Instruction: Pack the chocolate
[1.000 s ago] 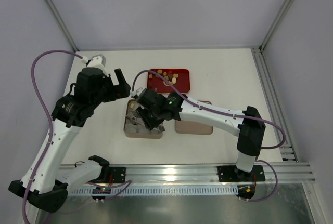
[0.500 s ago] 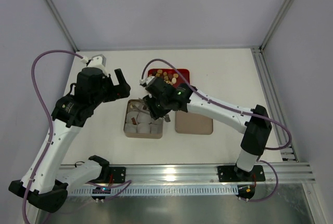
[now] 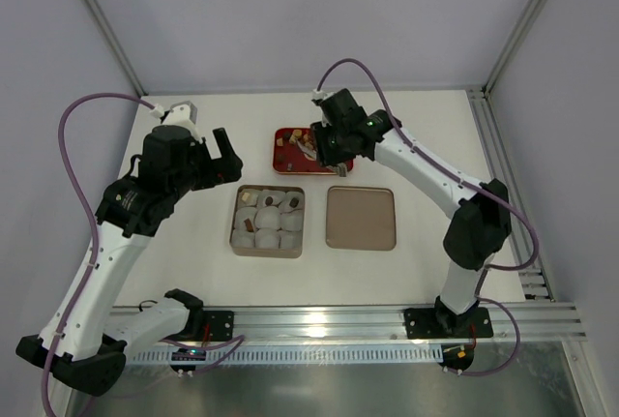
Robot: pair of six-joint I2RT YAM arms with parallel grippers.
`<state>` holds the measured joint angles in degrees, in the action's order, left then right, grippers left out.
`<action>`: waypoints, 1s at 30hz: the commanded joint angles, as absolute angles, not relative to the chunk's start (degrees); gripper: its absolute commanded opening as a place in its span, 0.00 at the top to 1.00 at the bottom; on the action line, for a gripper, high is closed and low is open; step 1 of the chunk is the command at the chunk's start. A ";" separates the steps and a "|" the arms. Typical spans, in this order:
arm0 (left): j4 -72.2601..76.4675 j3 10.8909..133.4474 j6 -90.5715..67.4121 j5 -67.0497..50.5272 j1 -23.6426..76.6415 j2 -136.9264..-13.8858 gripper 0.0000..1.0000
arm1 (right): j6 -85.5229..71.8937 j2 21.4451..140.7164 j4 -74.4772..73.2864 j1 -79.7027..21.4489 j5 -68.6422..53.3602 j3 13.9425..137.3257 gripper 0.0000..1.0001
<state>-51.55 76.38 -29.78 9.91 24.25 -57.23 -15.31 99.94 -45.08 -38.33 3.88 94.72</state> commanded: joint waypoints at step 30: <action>-51.86 77.87 -28.83 11.42 24.00 -56.87 0.00 | -14.41 118.30 -45.88 -40.08 -2.02 110.57 0.56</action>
<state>-51.79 76.38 -29.52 10.55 24.25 -57.23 -14.72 118.45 -46.04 -39.75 -2.28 109.32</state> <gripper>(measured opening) 0.996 0.443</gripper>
